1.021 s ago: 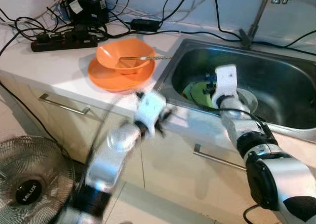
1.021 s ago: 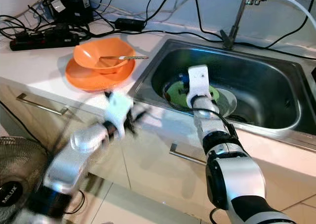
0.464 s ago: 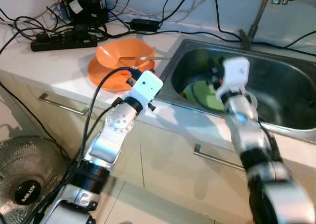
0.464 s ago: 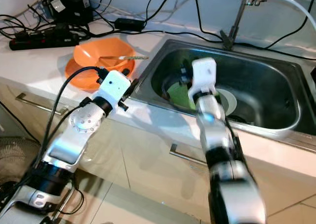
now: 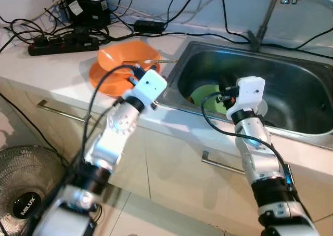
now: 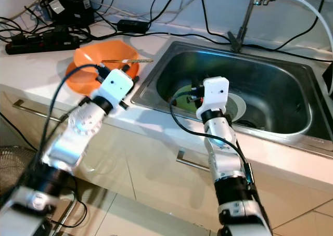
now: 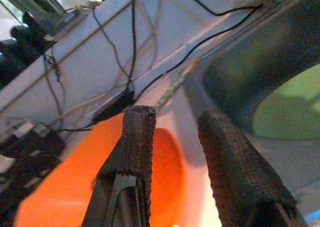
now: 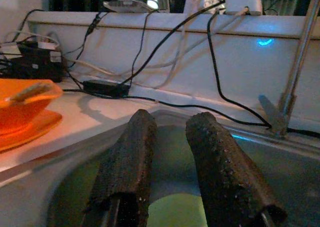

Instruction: Kitchen organization

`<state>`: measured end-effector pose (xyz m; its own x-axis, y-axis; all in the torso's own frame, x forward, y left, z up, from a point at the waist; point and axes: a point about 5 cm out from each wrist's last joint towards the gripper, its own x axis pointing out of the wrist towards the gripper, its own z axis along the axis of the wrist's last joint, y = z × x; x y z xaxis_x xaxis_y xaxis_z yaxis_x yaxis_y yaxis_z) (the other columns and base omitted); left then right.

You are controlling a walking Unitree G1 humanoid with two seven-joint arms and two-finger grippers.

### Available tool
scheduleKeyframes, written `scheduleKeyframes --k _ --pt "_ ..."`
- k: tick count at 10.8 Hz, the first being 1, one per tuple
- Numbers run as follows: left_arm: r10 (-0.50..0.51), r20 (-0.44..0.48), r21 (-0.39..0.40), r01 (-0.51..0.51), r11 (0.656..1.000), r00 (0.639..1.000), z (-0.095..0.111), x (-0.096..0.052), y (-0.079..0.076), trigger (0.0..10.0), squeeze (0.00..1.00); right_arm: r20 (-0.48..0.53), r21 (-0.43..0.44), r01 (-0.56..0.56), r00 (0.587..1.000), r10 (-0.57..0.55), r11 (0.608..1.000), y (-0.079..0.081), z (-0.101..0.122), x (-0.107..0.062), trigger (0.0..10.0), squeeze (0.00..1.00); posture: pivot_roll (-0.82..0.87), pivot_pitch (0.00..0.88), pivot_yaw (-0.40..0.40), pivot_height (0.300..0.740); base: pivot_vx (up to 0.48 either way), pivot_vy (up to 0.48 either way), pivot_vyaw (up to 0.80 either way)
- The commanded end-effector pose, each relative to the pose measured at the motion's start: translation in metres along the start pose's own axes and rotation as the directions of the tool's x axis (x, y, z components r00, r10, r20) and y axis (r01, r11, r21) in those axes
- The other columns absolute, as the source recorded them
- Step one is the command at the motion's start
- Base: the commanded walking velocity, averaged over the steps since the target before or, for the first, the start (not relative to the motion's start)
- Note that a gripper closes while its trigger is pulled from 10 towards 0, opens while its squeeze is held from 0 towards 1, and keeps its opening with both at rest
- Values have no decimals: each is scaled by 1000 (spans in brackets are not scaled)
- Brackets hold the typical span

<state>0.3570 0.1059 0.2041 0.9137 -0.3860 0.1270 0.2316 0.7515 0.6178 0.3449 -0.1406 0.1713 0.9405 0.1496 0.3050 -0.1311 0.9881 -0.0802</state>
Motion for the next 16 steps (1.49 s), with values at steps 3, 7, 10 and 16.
scheduleKeyframes --k 3,7,10,16 --pt "-4 -45 201 13 979 999 -5 17 12 10000 0 -44 40 -3 999 5 999 12 -7 -5 10000 0 159 33 18 740 0 0 0" --pt "-49 -56 249 62 967 997 -8 33 8 10000 0 -41 56 16 999 -14 998 11 -3 -11 10000 0 136 55 27 740 0 0 0" --pt "-74 -43 347 84 934 996 -4 42 4 10000 0 -55 63 22 998 -18 998 14 -3 -21 10000 0 115 86 37 740 0 0 0" --pt "-51 -2 467 46 883 999 10 57 4 10000 0 -99 77 47 994 -39 996 16 -2 -43 10000 0 79 141 49 740 0 0 0"
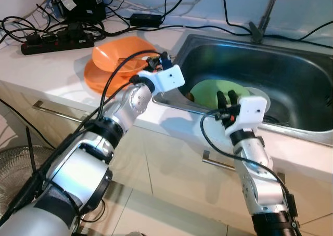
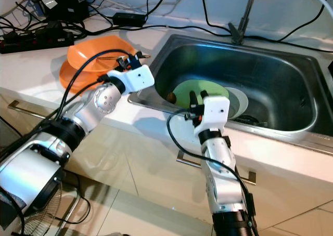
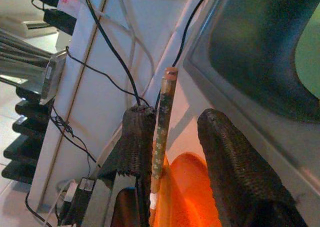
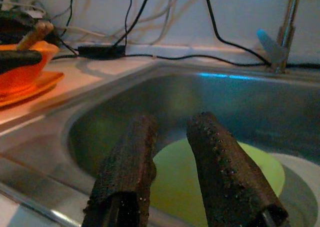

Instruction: Kitchen organization

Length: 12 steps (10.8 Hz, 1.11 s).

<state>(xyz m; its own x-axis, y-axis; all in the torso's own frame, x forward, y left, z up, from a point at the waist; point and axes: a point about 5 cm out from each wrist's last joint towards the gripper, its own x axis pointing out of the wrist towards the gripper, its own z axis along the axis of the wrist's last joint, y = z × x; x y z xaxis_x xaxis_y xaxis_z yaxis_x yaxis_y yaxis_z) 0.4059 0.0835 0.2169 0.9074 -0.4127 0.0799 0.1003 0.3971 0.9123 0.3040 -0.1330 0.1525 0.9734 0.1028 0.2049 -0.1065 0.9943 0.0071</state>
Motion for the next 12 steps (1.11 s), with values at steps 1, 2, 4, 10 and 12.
scheduleKeyframes --k 1,2,4,10,12 --pt "9 13 30 -10 1000 1000 4 3 4 10000 0 2 1 -3 1000 3 1000 2 2 -2 10000 0 76 146 49 740 0 0 0" --pt "16 6 34 -16 999 1000 5 4 5 10000 0 -4 3 -1 1000 1 1000 2 2 -4 10000 0 76 148 50 740 0 0 0" --pt "27 -48 83 -23 996 998 2 7 9 10000 0 -22 5 3 1000 -3 1000 3 1 -7 10000 0 69 155 49 740 0 0 0" --pt "49 -61 96 -43 994 997 6 12 11 0 0 -40 10 12 999 -12 1000 4 0 -12 10000 0 58 151 49 740 0 0 0" --pt "59 -58 107 -53 993 997 6 12 12 0 0 -44 11 13 999 -13 1000 4 -1 -12 10000 0 61 149 48 740 0 0 0"
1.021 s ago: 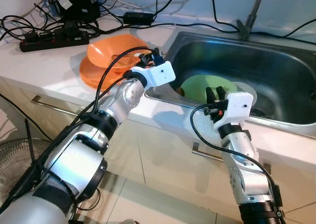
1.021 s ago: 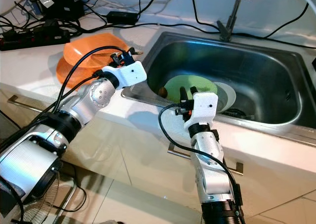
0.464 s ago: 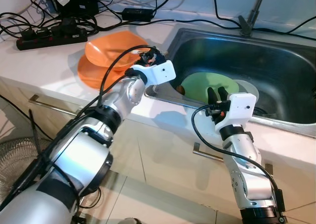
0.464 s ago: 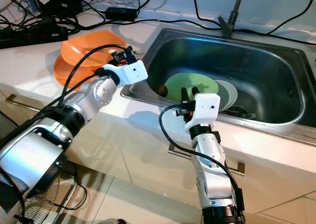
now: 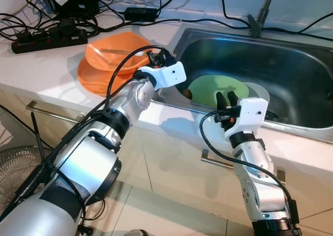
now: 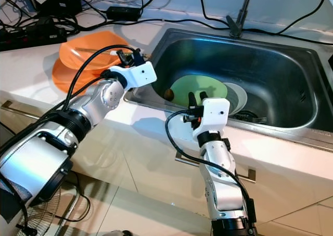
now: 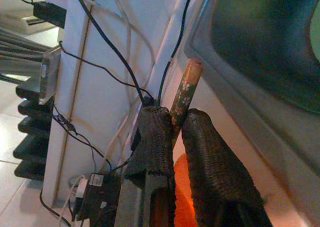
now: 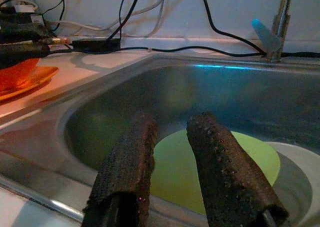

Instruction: Kitchen organization

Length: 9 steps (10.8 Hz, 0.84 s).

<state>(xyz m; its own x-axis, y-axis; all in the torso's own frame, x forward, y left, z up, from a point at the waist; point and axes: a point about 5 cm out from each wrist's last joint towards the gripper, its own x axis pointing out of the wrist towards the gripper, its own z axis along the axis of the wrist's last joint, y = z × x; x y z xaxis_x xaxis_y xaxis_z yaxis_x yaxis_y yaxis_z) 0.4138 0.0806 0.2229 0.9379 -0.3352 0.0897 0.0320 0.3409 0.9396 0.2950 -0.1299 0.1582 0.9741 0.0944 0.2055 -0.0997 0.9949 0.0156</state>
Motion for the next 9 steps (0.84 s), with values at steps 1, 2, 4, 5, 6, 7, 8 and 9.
scheduleKeyframes --k 1,2,4,5,6,7,8,9 --pt "20 11 28 -20 999 1000 4 3 8 0 0 -47 4 5 999 -4 1000 0 -9 -4 10000 0 64 145 48 740 0 0 0" --pt "21 9 33 -22 999 1000 4 3 8 0 0 -48 4 5 999 -4 1000 0 -9 -4 10000 0 65 143 47 740 0 0 0" --pt "49 13 41 -50 998 999 3 3 12 0 0 -46 4 7 999 -7 1000 0 -9 -3 10000 0 65 141 45 740 0 0 0" --pt "82 26 41 -83 996 996 6 4 18 0 0 -45 2 9 999 -9 1000 -1 -9 -3 10000 0 67 138 44 740 0 0 0" --pt "91 31 42 -93 995 995 7 5 20 0 0 -45 2 10 999 -10 1000 -1 -9 -2 10000 0 67 137 43 740 0 0 0" --pt "122 42 33 -123 992 992 8 5 24 0 0 -43 1 13 999 -13 1000 -2 -9 -1 10000 0 70 134 43 740 0 0 0" --pt "135 48 30 -137 990 990 9 5 26 0 0 -43 2 13 999 -13 1000 -1 -9 -1 10000 0 70 134 43 740 0 0 0" --pt "157 58 5 -158 987 986 12 6 30 0 0 -44 1 12 999 -12 1000 -1 -9 -1 10000 0 72 133 43 740 0 0 0"
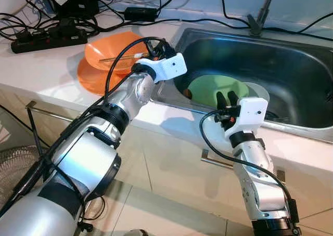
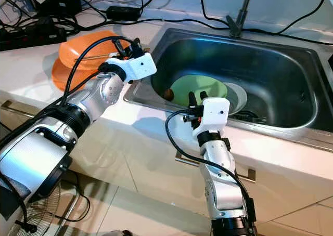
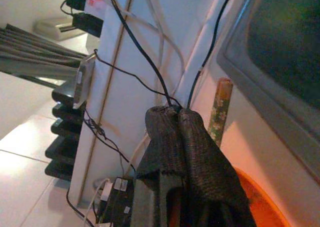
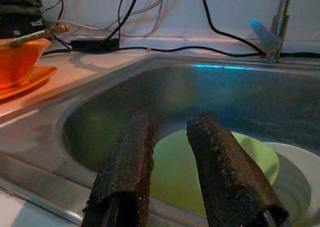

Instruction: Kitchen organization

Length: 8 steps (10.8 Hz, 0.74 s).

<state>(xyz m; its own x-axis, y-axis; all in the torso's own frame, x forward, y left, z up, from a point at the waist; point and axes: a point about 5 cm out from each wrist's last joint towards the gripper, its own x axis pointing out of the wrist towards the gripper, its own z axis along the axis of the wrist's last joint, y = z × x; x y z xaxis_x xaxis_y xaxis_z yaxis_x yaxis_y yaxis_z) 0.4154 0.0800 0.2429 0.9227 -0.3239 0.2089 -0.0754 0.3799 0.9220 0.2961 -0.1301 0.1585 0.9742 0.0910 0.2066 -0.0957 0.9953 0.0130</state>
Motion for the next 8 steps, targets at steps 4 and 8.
scheduleKeyframes --k 4,8 --pt "-18 97 -116 29 993 995 15 0 1 10000 1000 -49 0 7 999 -7 1000 -1 -11 -1 10000 0 82 133 43 740 0 0 0" --pt "-62 106 -96 72 993 992 14 0 3 10000 1000 -46 6 2 999 -2 1000 1 -11 0 10000 0 88 117 48 740 0 0 0"
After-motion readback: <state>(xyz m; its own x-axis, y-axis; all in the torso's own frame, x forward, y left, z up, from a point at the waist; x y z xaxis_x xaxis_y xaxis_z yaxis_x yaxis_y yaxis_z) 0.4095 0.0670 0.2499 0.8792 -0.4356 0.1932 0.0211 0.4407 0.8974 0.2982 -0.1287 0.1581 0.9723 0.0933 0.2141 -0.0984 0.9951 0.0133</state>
